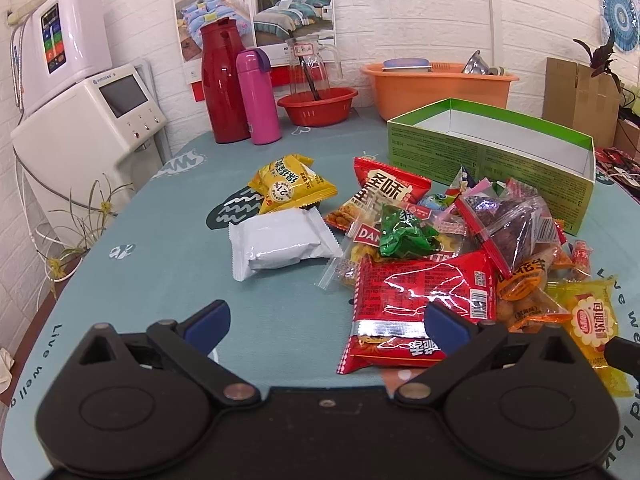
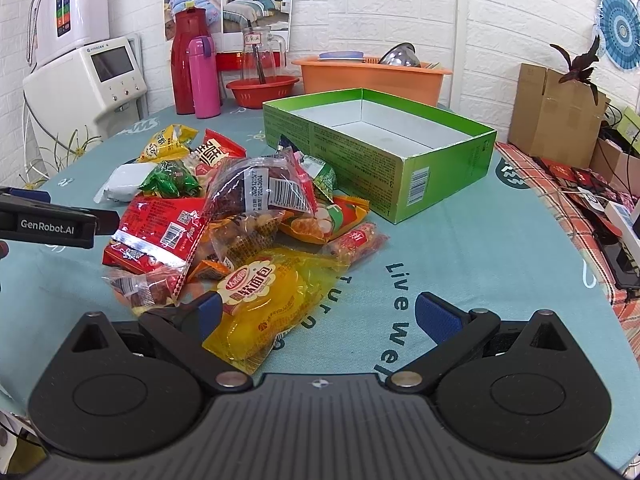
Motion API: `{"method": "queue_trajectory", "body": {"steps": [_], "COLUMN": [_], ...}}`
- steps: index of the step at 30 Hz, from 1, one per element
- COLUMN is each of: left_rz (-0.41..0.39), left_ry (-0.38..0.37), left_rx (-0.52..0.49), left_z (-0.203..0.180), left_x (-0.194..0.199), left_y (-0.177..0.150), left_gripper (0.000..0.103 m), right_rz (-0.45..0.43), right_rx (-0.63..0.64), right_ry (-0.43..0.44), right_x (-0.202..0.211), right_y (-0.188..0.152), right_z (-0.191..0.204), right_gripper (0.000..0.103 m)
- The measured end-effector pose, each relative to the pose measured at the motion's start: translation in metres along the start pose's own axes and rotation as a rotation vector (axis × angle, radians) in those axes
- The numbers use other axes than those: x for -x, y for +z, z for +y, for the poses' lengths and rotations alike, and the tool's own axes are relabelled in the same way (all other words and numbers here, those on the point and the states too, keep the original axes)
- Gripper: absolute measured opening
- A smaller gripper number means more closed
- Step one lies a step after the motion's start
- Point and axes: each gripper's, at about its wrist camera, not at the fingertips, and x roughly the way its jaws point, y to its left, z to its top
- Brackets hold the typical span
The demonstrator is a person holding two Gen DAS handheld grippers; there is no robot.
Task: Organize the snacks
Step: 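Move the left gripper toward the yellow bread pack in the snack pile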
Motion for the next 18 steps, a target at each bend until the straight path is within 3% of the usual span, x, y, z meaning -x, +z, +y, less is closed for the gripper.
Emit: {"method": "queue_trajectory", "body": {"steps": [18], "left_rz": [-0.004], "left_ry": [-0.011], "left_rx": [-0.005], "left_z": [0.0003], "left_x": [0.0006], "left_y": [-0.0002], "left_gripper": [0.103], "right_rz": [0.002], "right_rx": [0.017], "right_ry": [0.003], "right_x": [0.0001], "right_y": [0.0000], "right_z": [0.0047], "right_gripper": [0.103]}}
